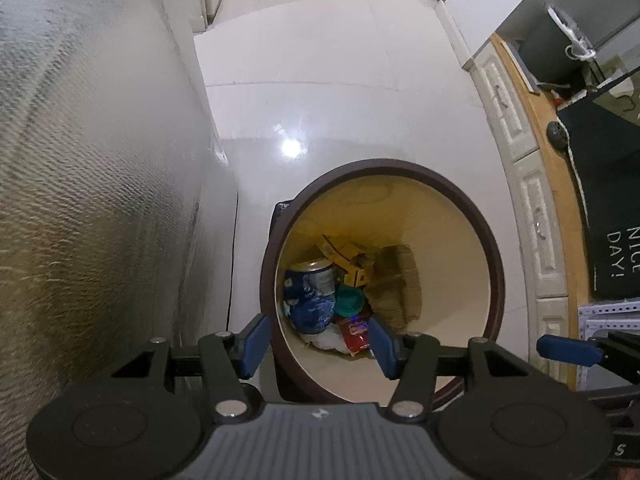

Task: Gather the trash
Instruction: 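Move both open tools away from the bin back toward the table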

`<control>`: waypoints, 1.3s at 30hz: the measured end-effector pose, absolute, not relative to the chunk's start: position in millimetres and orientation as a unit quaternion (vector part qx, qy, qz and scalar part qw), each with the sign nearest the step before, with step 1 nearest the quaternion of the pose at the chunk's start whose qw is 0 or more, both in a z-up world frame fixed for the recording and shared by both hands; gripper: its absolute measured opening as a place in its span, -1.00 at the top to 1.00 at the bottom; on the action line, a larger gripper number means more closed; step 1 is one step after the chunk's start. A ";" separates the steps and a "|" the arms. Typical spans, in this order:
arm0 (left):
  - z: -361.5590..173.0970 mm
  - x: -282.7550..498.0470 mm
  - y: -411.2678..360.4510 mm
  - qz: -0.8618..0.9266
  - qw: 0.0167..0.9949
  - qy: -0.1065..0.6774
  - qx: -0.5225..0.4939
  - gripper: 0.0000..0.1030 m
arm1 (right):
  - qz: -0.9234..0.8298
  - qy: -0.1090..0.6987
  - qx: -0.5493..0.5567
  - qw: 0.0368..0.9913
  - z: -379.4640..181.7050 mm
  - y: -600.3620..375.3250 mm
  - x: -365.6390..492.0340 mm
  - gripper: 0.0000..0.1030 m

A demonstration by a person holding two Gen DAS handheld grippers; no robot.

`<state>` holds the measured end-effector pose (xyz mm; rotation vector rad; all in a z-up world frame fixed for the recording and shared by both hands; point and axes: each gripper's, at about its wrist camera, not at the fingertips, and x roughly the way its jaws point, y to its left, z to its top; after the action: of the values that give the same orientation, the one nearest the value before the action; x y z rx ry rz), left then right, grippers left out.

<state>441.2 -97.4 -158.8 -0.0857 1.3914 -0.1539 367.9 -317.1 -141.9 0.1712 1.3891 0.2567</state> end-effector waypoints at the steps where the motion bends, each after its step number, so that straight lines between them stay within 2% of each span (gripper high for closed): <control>1: -155.6 439.2 -97.6 -0.071 0.766 0.638 -0.040 -0.07 | 0.117 0.635 0.077 0.760 -139.0 -317.9 367.3 -0.39; 6: -138.0 430.9 -98.4 -0.078 0.775 0.626 -0.041 -0.21 | 0.108 0.621 0.072 0.773 -120.5 -325.4 363.2 -0.51; 10: -123.7 424.7 -100.0 -0.081 0.782 0.617 -0.037 -0.36 | 0.103 0.608 0.069 0.784 -105.3 -328.6 360.9 -0.52; 12: -116.8 421.1 -100.3 -0.081 0.785 0.613 -0.034 -0.38 | 0.099 0.603 0.067 0.788 -101.0 -327.1 360.1 -0.61; 16: -104.3 415.3 -97.7 -0.078 0.792 0.604 -0.034 -0.52 | 0.092 0.595 0.063 0.796 -91.5 -329.5 357.8 -0.63; 18: -98.6 412.5 -95.3 -0.075 0.795 0.601 -0.035 -0.52 | 0.089 0.591 0.063 0.799 -85.4 -330.8 355.9 -0.71; 26: -76.9 398.2 -88.2 -0.074 0.804 0.589 -0.033 -0.90 | 0.072 0.580 0.052 0.810 -70.6 -332.9 346.0 -0.94; 31: -70.6 389.2 -85.4 -0.076 0.804 0.589 -0.030 -1.00 | 0.055 0.574 0.042 0.816 -65.1 -333.0 340.8 -1.00; 39: -47.5 379.9 -71.9 -0.086 0.816 0.572 -0.022 -1.00 | 0.038 0.556 0.041 0.829 -42.2 -333.6 332.8 -1.00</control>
<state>379.9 -71.9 -47.5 -0.0467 1.2193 -0.1828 332.8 -333.6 -42.2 0.0878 1.1795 0.0809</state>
